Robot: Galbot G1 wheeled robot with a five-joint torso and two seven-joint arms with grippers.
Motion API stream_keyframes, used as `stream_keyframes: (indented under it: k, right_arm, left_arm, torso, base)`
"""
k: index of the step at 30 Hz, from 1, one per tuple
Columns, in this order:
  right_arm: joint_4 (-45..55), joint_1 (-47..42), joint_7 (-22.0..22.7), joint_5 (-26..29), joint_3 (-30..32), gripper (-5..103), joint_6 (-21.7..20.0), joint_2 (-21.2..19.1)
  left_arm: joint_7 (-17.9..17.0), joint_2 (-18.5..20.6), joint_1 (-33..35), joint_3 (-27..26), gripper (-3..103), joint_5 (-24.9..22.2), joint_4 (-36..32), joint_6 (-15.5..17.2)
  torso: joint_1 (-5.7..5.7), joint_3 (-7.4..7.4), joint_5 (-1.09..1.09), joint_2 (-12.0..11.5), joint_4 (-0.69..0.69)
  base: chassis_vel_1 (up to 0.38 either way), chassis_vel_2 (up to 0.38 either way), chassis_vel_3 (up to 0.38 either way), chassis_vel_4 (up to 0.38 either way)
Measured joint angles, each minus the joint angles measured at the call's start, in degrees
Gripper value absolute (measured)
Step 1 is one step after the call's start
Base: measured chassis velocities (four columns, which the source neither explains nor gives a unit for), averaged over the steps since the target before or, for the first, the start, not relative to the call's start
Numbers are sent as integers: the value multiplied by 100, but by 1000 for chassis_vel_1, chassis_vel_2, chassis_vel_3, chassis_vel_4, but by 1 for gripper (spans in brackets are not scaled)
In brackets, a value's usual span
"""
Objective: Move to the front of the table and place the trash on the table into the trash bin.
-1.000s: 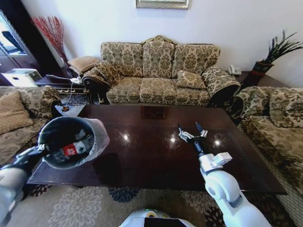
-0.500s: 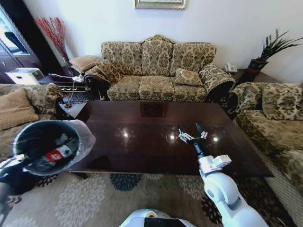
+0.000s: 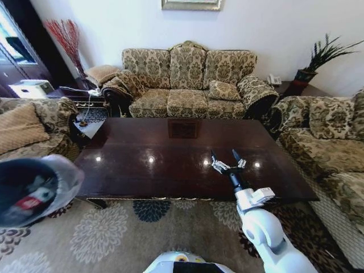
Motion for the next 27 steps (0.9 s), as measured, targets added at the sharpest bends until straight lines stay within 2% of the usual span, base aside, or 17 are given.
stream_keyframes:
  k: [5,6,9,10,12,13,15,17,20,22,24,25,27]
  right_arm:
    - [-98,-4,-13,-165,-119,100,124,60]
    - [-98,-4,-13,-165,-119,100,124,60]
    - [-170,11,14,-250,-144,100,314,105]
    - [-170,11,14,-250,-144,100,314,105]
    - [-171,-2,45,-257,-120,100,378,110]
    - [-171,-28,68,-262,-77,100,425,99]
    - [-170,-39,70,-262,-53,100,436,88]
    - [-158,-69,73,-259,39,100,477,46]
    - [-103,-122,73,-246,135,100,491,12]
    - [-51,-201,71,-241,224,100,493,-19]
    - [-29,-251,67,-241,272,100,500,-34]
    - [0,-330,65,-241,355,100,518,-48]
    - [33,-459,65,-245,487,100,560,-63]
  left_arm:
    - [24,64,16,-92,0,203,852,-251]
    - [24,64,16,-92,0,203,852,-251]
    - [49,94,-43,177,0,488,1624,-533]
    - [49,94,-43,177,0,488,1624,-533]
    - [46,72,-116,482,0,601,2148,-653]
    - [51,70,-207,801,0,709,2637,-824]
    - [53,76,-245,946,0,777,2838,-912]
    - [58,157,-466,1544,0,995,3746,-1272]
    - [80,189,-669,1823,0,963,4331,-1344]
    - [115,205,-842,2002,0,935,4743,-1359]
    - [173,229,-937,2093,0,949,4985,-1433]
    - [310,295,-1112,2275,0,970,5465,-1681]
    - [538,401,-1360,2471,0,971,6091,-1978]
  torso:
    - [-7,-3,0,1,3]
    - [-7,-3,0,1,3]
    - [-8,-3,5,2,1]
    - [-8,-3,5,2,1]
    - [-8,-3,7,2,2]
    - [-8,-3,6,3,0]
    - [-8,-3,2,3,0]
    - [-6,-3,-4,2,0]
    - [-6,-3,-7,2,-1]
    - [-6,-3,5,2,4]
    - [-6,-2,7,2,4]
    - [-6,-3,2,2,3]
    - [-7,-3,-1,2,1]
  base:
    - [-122,-114,146,127]
    - [-147,-192,162,190]
    - [-154,-242,158,211]
    - [-162,-209,153,221]
    - [-150,-169,128,128]
    - [-95,-95,100,103]
    - [-95,-95,67,71]
    - [-51,-11,22,23]
    - [0,0,0,0]
    - [34,72,-15,-32]
    - [24,36,-7,-17]
    - [0,0,0,0]
    - [0,0,0,0]
